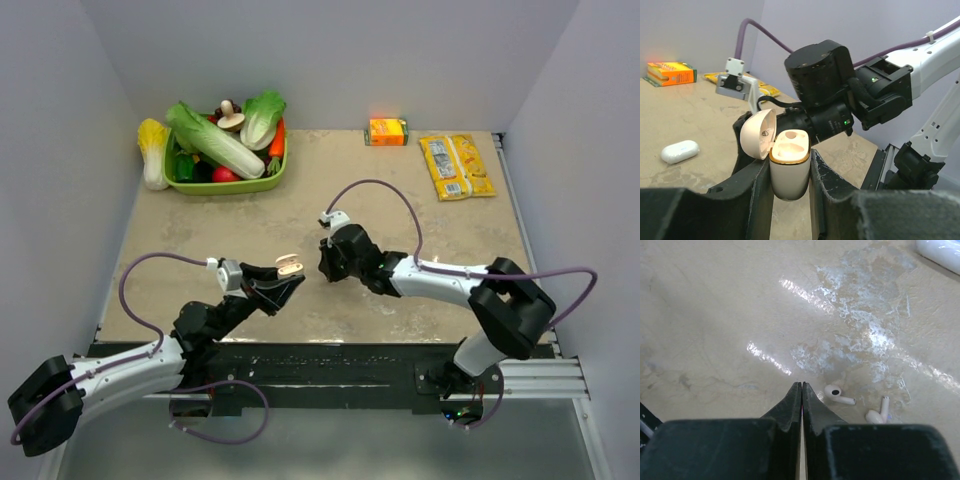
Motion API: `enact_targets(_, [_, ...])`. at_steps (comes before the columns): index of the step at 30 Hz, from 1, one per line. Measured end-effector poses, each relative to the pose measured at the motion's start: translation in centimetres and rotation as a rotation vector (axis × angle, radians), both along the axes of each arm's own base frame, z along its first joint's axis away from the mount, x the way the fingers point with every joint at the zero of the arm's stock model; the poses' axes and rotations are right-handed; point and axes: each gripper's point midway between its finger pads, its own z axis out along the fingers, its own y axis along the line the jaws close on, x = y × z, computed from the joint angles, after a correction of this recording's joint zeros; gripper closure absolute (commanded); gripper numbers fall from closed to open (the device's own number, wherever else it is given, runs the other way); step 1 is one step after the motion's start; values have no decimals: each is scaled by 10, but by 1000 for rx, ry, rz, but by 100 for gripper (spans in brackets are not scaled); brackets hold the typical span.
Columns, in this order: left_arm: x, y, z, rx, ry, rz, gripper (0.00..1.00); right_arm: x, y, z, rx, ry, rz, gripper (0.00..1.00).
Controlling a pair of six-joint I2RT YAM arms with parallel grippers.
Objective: Insert the wireless bluetooth earbuds into the charging case
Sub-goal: Pick up the earbud from the center of the board.
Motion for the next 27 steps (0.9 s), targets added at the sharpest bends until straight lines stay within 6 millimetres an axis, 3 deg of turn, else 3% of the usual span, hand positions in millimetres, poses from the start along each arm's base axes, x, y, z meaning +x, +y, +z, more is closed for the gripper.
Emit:
enact_targets(3, [0, 1, 2, -4, -4, 0, 100, -8, -10, 5, 7, -15, 2, 100])
enact_targets(11, [0, 1, 2, -3, -6, 2, 100, -29, -34, -46, -97, 77, 5, 100])
enact_targets(27, [-2, 3, 8, -19, -20, 3, 100, -4, -6, -50, -67, 68, -22, 100])
